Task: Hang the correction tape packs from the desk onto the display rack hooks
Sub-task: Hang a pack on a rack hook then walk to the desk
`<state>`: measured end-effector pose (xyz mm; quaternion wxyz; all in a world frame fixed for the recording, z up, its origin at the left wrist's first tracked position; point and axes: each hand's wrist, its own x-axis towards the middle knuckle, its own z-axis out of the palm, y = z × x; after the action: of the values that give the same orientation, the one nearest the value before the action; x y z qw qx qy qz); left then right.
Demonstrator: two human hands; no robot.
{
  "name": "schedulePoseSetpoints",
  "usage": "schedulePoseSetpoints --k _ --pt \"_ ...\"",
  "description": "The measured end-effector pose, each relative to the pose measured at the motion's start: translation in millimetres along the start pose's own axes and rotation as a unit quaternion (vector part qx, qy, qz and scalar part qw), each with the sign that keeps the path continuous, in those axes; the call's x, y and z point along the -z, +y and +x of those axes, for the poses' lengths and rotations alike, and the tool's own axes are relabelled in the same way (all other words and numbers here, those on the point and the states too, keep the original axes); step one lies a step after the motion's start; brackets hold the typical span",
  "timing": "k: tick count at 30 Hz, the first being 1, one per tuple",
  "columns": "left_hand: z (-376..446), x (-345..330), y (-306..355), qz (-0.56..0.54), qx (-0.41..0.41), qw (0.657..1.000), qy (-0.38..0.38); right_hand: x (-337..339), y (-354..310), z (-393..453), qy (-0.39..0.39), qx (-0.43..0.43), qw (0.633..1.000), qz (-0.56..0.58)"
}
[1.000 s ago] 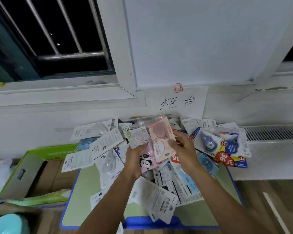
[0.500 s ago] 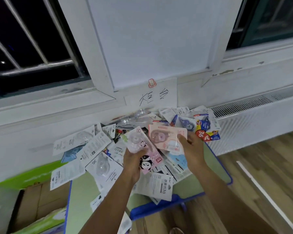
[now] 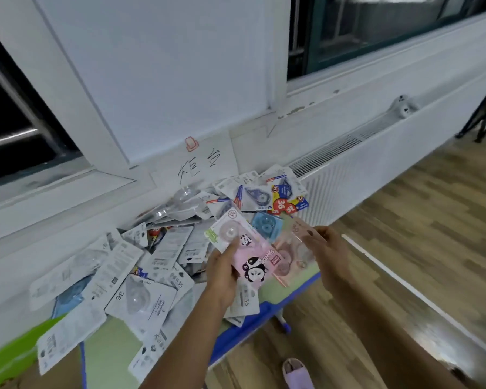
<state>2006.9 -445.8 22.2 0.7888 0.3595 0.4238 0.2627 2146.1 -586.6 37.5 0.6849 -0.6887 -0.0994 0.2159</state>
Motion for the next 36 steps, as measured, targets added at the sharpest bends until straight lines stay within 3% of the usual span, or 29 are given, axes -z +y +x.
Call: schedulePoseSetpoints --k 7,17,26,36 --pt "-14.4 -73.2 -36.0 0.021 0.047 0.993 -0.106 88.1 5.2 -21.1 0.124 0.01 0.991 0.055" --pt "-79.8 -201.2 -109.6 0.048 0.105 0.96 -0.254 238.4 2.5 -57.7 0.266 0.001 0.943 0.202" --pt "-193.9 -335.2 -228.5 0.095 0.199 0.93 -0.294 428.5 1.9 -133.2 0.39 0.022 0.903 0.177" --pt "-342.5 -469.8 -375.0 0.131 0.26 0.827 -0.481 621.5 -10.9 -230.8 0.566 0.068 0.812 0.127"
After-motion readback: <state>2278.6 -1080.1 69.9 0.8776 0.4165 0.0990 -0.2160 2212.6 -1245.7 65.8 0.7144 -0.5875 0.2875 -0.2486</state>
